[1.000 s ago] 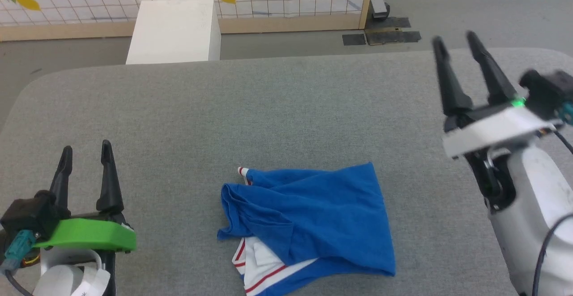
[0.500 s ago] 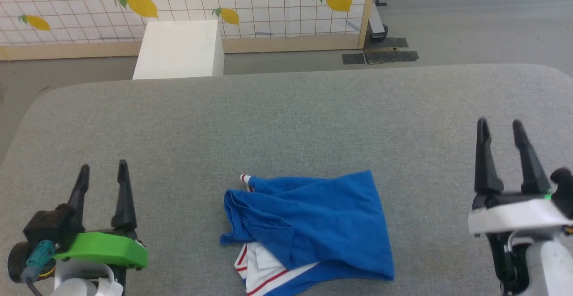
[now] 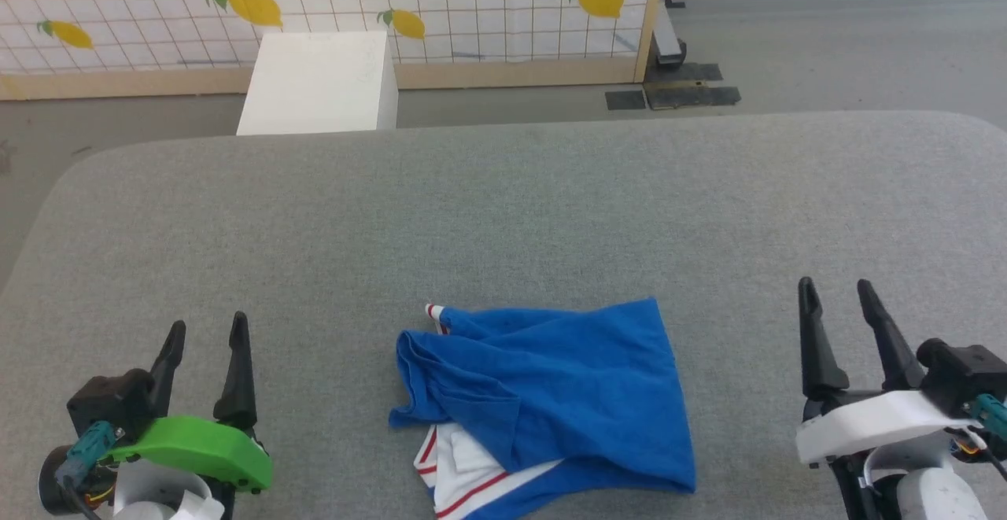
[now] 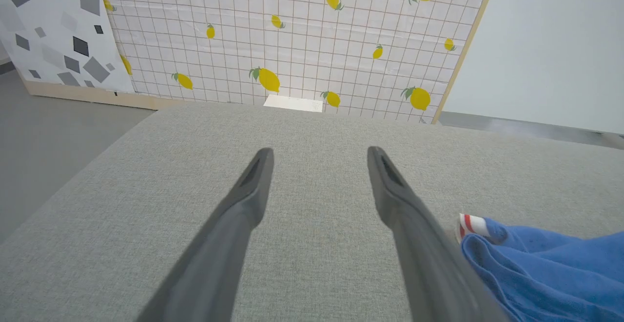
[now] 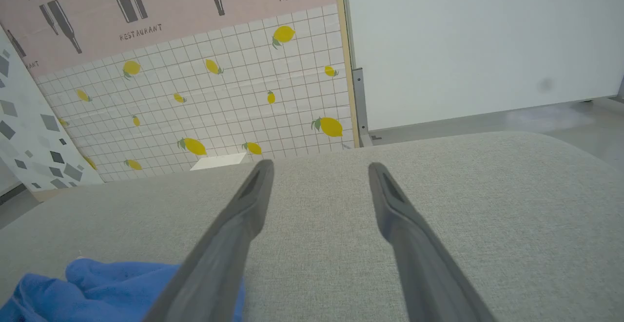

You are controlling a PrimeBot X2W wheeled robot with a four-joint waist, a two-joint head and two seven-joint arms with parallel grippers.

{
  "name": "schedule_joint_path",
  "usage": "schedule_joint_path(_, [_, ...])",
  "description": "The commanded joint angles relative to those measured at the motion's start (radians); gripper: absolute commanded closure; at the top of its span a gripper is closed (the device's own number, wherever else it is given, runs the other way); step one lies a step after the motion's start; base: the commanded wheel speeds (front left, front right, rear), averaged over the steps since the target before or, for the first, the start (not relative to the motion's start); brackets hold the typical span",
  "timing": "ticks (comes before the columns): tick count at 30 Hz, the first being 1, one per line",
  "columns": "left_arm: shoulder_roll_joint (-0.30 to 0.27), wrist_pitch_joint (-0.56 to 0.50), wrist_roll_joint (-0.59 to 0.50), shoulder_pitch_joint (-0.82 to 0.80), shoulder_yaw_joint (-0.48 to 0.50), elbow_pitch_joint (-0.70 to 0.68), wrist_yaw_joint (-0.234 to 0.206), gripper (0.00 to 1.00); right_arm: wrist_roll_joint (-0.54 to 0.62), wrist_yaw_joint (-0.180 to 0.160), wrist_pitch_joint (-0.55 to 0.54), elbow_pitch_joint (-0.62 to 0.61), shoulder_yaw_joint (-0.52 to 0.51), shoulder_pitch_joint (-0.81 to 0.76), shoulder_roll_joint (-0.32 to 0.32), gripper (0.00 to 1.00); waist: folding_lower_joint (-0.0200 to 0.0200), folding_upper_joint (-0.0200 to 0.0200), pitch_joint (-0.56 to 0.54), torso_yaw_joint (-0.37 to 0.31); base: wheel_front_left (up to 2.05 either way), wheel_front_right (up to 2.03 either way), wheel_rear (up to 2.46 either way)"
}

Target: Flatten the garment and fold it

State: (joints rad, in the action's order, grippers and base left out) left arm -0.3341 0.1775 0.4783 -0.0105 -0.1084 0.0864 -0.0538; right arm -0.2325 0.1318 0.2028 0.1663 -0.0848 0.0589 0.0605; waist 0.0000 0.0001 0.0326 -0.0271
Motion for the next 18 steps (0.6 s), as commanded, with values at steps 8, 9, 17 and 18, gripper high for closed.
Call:
schedule_joint_path(8, [0.006,0.005,0.014,0.003,-0.006,0.024,0.008,0.00,0.023,-0.001,-0.042,0.017,0.013,-0.001,-0.003,0.00,0.0000,-0.0001,0.010,0.006,0.00,0.00,0.00])
schedule_joint_path(9, [0.006,0.006,0.014,0.003,-0.007,0.026,0.008,0.00,0.024,-0.001,-0.043,0.017,0.013,-0.001,-0.003,0.00,0.0000,-0.0001,0.010,0.006,0.00,0.00,0.00])
schedule_joint_path(17, [0.002,0.010,0.012,-0.001,-0.014,0.027,0.005,0.00,0.028,-0.001,-0.053,0.017,0.011,0.002,-0.004,0.00,0.0000,-0.0001,0.016,0.006,0.00,0.00,0.00])
schedule_joint_path(18, [0.002,0.011,0.012,-0.001,-0.014,0.027,0.005,0.00,0.028,-0.001,-0.056,0.017,0.011,0.003,-0.003,0.00,0.0000,-0.0001,0.016,0.006,0.00,0.00,0.00])
